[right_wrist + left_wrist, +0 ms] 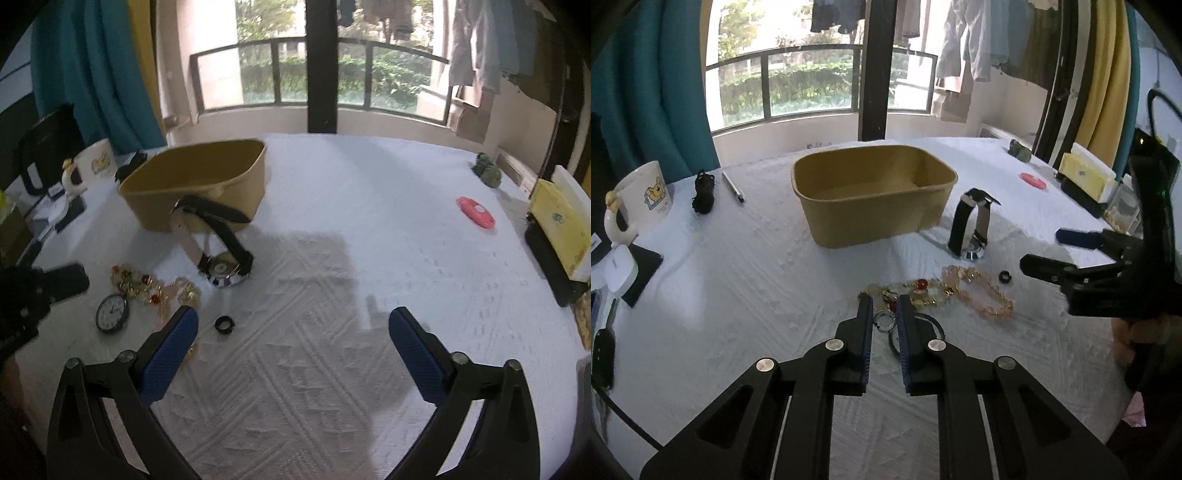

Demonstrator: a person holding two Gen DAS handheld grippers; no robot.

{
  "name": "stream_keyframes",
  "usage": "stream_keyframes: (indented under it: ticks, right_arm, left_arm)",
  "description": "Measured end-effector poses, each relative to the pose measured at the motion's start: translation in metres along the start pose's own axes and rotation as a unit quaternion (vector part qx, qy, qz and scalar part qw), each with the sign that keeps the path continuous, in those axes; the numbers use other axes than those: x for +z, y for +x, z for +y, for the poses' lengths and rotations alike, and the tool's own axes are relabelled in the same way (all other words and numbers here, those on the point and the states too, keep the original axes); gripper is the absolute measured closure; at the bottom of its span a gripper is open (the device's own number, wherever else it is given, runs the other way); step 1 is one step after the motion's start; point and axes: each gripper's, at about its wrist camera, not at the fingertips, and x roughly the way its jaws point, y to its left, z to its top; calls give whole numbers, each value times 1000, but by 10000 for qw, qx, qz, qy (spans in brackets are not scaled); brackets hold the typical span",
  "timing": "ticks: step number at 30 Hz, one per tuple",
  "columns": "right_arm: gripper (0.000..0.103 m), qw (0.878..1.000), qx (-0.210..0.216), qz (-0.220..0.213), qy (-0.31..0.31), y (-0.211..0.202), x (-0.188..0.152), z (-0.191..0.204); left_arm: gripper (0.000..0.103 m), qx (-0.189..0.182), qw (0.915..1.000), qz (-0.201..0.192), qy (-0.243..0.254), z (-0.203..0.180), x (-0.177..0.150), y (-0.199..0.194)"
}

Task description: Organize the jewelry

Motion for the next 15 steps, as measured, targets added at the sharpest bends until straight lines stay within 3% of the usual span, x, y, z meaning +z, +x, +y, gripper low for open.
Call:
stream_keyframes:
  ticks: [2,7,15]
  right_arm:
    - [28,9998,-103,138,21,5,0,0]
    - [33,9997,79,240,33,8,-2,1]
    - [50,9984,283,419,-258,15,-2,23]
  left_arm:
    - [88,-4,10000,-33,-15,2,0,-1]
    - [88,-54,9999,-80,-92,8,1,-1]
    - [88,-115,9997,-143,-138,15,4,0]
